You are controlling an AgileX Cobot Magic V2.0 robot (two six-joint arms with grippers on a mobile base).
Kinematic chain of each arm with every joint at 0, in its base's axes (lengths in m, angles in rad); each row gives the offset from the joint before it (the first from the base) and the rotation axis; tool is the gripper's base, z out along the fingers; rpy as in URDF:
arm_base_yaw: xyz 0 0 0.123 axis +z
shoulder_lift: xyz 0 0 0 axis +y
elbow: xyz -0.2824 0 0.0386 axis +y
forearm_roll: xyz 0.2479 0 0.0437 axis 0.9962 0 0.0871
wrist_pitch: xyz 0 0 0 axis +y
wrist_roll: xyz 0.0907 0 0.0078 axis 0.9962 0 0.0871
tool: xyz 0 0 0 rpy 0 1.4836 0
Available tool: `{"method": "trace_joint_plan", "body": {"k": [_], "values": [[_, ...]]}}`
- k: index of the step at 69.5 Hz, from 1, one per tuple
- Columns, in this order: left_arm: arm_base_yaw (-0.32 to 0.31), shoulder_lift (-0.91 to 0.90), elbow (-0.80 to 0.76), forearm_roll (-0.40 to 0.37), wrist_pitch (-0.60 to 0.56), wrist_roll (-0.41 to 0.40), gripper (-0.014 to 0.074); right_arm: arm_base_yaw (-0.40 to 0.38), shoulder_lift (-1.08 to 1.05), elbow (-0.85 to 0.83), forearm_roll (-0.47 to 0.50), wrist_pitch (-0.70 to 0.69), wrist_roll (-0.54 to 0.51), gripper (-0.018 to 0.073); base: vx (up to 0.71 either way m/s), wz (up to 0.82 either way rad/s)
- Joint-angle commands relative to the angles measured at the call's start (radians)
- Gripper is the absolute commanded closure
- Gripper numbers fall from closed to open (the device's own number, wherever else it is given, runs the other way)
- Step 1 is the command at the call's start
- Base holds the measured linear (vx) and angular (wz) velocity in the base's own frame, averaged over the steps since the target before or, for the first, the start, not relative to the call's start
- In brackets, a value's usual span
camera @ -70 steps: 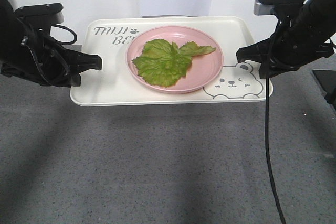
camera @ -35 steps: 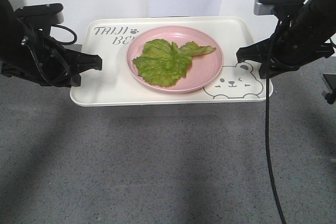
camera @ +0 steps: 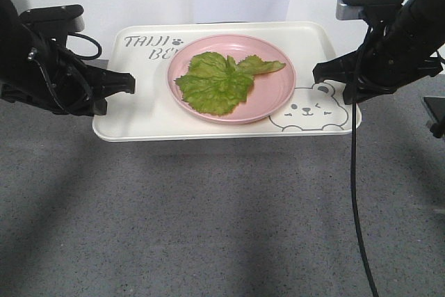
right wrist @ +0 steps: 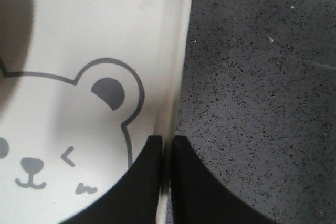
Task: Transfer vegetables to tray and serve
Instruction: 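Drive the base to the other counter carrying the tray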
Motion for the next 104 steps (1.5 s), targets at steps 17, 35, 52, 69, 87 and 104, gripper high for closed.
{"method": "trace_joint_plan", "body": {"k": [17, 35, 52, 69, 87, 104], "values": [[-0.016, -0.049, -0.031, -0.048, -0.081, 0.019, 0.0603, 0.01, -0.05, -0.031, 0.046, -0.066, -0.021, 0.0564, 0.0, -0.02], [-0.016, -0.049, -0.031, -0.048, -0.081, 0.019, 0.0603, 0.01, -0.05, -0.031, 0.046, -0.066, -0.021, 0.0564, 0.0, -0.04], [-0.016, -0.049, -0.031, -0.048, -0.081, 0.019, 0.0603, 0.01, -0.05, -0.031, 0.046, -0.065, -0.021, 0.0564, 0.0, -0.04], [-0.016, -0.049, -0.031, -0.048, -0.081, 0.019, 0.0603, 0.01, -0.05, -0.031, 0.046, -0.064, -0.021, 0.0564, 0.01, -0.03], [-0.016, -0.049, -0.031, -0.048, -0.081, 0.019, 0.0603, 0.01, -0.05, -0.031, 0.046, -0.064, -0.021, 0.0564, 0.02, -0.08], [-0.016, -0.049, -0.031, -0.048, -0.081, 0.019, 0.0603, 0.01, -0.05, -0.031, 0.046, -0.064, -0.021, 0.0564, 0.01, -0.06]]}}
